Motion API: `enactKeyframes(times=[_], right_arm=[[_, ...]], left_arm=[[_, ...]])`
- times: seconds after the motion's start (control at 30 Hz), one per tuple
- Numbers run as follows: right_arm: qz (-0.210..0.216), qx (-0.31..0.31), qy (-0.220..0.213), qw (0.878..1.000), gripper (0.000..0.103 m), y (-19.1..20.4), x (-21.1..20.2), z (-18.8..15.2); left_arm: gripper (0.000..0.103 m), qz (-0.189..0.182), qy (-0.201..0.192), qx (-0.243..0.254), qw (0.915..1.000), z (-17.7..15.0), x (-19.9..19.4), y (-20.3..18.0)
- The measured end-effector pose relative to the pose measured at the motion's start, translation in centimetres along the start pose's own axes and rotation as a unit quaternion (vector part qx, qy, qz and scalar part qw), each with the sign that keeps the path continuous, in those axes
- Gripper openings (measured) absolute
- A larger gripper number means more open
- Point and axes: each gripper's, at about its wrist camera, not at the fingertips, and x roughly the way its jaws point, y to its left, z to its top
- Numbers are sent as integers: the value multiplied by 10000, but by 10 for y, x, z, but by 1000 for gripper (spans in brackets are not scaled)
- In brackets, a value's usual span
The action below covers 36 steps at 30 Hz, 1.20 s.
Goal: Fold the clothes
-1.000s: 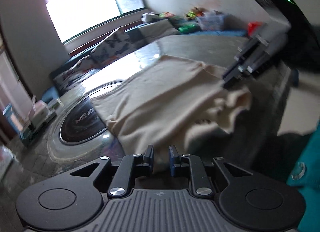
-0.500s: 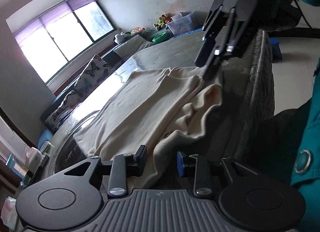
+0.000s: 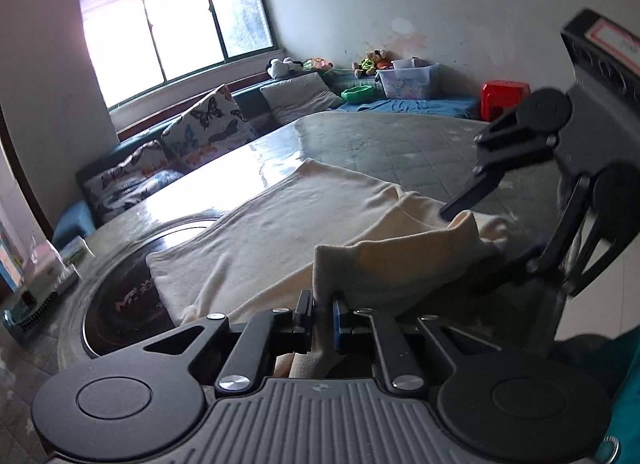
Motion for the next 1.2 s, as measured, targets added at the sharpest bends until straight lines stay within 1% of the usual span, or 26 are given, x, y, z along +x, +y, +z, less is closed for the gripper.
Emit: enactKeyframes(times=[0.07, 0.13, 0.23, 0.3, 0.33, 0.37, 0.5, 0.63, 0.7, 0.73, 0.77, 0.83, 0.97, 1.03, 1.1, 1.2], right_arm=[[27, 17, 34, 10000, 46, -3, 10, 4], [200, 320, 125, 9992, 23, -13, 15, 6], [425, 785, 159, 9959, 14, -28, 17, 10], [458, 955, 102, 9943, 13, -34, 16, 13], [471, 1026, 79, 9936, 13, -36, 15, 14], [485, 1096, 56, 9928, 13, -39, 15, 15], [473, 1178, 14, 9919, 13, -42, 13, 15], [411, 1164, 4, 9923, 12, -41, 13, 15], [371, 1148, -16, 9927, 11, -39, 12, 15], [350, 1139, -31, 9929, 11, -38, 11, 14], [330, 1133, -48, 9930, 11, -36, 10, 14], [292, 1133, -88, 9931, 10, -34, 7, 13], [257, 1100, -226, 9933, 10, -31, -8, 14], [267, 1050, -303, 9937, 10, -29, -20, 16], [370, 1049, -344, 9932, 10, -27, -37, 17], [538, 964, -370, 9932, 10, -20, -64, 18]], left_arm=[[12, 7, 17, 10, 10000, -2, 0, 0], [15, 12, 43, 29, 10000, -7, -2, -1], [22, 105, 52, 151, 9998, -16, -8, -4], [23, 173, 104, 229, 9995, -23, -12, -5], [25, 213, 138, 270, 9993, -26, -13, -6], [30, 262, 163, 320, 9990, -30, -15, -7], [32, 437, 296, 578, 9969, -42, -18, -10], [29, 549, 301, 882, 9941, -50, -22, -16], [21, 600, 278, 995, 9928, -52, -22, -18], [15, 615, 265, 1036, 9924, -53, -23, -20], [12, 607, 234, 1009, 9928, -52, -26, -20], [11, 573, 156, 902, 9942, -49, -35, -20], [11, 505, -1, 688, 9964, -42, -52, -19], [11, 395, -53, 608, 9974, -39, -67, -21], [11, 265, -91, 530, 9982, -36, -85, -24], [11, 205, -159, 398, 9989, -31, -100, -26]])
